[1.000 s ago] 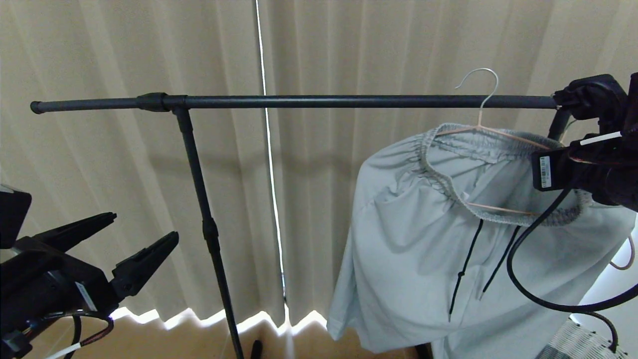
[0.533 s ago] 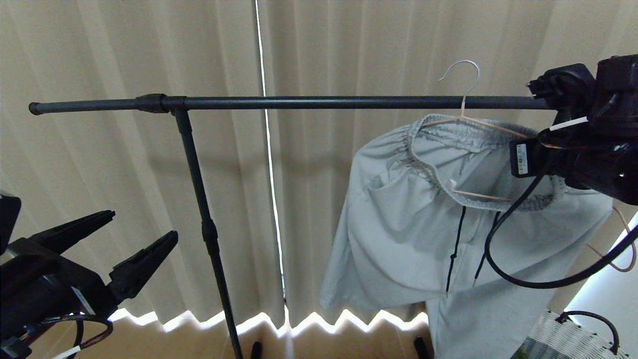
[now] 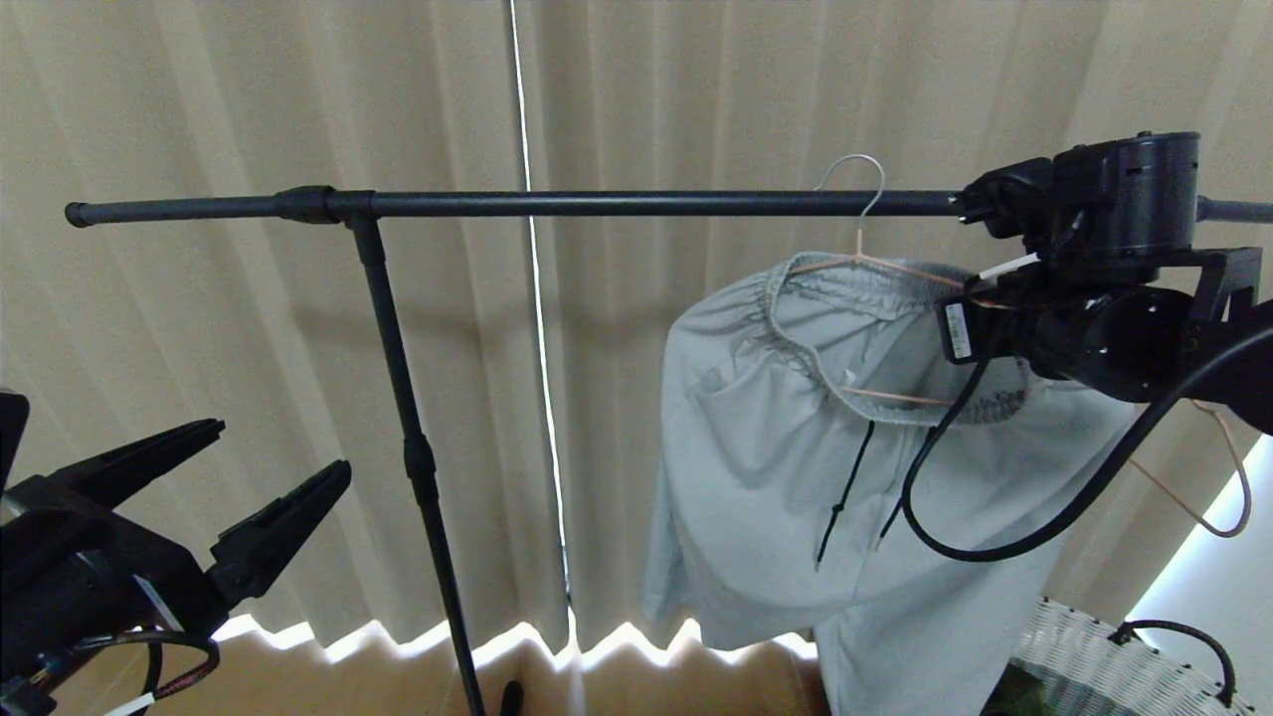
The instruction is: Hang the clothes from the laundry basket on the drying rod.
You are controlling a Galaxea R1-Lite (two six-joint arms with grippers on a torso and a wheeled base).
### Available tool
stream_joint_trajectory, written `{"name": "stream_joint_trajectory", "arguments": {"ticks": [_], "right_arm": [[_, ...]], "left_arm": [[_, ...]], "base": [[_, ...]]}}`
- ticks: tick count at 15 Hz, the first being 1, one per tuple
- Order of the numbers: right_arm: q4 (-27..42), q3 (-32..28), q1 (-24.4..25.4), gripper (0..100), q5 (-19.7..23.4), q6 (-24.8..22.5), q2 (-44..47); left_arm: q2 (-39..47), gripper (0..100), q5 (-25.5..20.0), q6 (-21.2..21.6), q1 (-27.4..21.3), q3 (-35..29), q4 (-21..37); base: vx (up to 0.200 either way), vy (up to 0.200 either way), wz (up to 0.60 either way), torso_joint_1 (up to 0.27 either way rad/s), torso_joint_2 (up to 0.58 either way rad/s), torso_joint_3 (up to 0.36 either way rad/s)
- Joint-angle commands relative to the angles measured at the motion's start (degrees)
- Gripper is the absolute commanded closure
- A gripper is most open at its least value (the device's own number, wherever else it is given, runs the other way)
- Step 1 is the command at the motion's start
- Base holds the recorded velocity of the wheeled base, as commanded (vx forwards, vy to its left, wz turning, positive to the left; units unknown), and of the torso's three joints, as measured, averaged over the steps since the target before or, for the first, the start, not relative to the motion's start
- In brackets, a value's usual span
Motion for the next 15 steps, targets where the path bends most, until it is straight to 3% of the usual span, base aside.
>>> {"name": "stream_joint_trajectory", "arguments": {"ticks": [1, 10, 11, 13, 15], "right_arm": [[0.01, 0.23, 1.76, 100, -0.03, -0.02, 0.53], [-0.61, 1.37, 8.09, 100, 0.41, 0.07, 0.79], [-0.61, 1.46, 9.32, 0, 0.5, 0.07, 0.62], [-0.7, 2.43, 10.63, 0, 0.58, 0.42, 0.18], [-3.42, 5.33, 11.69, 0, 3.92, 1.21, -0.08]], "left_arm": [[-0.02, 0, 0.01, -0.03, 0.01, 0.06, -0.03], [-0.1, 0, 0.01, -0.03, 0.01, 0.14, 0.06], [-0.1, 0, 0.01, -0.03, 0.01, 0.14, -0.03], [-0.19, 0, 0.01, -0.03, 0.01, 0.14, -0.03], [-0.19, 0, 0.01, -0.03, 0.1, 0.06, -0.03]], "base": [[0.0, 0.0, 0.0, 0.0, 0.0, 0.0], [0.0, 0.0, 0.0, 0.0, 0.0, 0.0], [0.0, 0.0, 0.0, 0.0, 0.0, 0.0], [0.0, 0.0, 0.0, 0.0, 0.0, 0.0], [0.0, 0.0, 0.0, 0.0, 0.0, 0.0]]}}
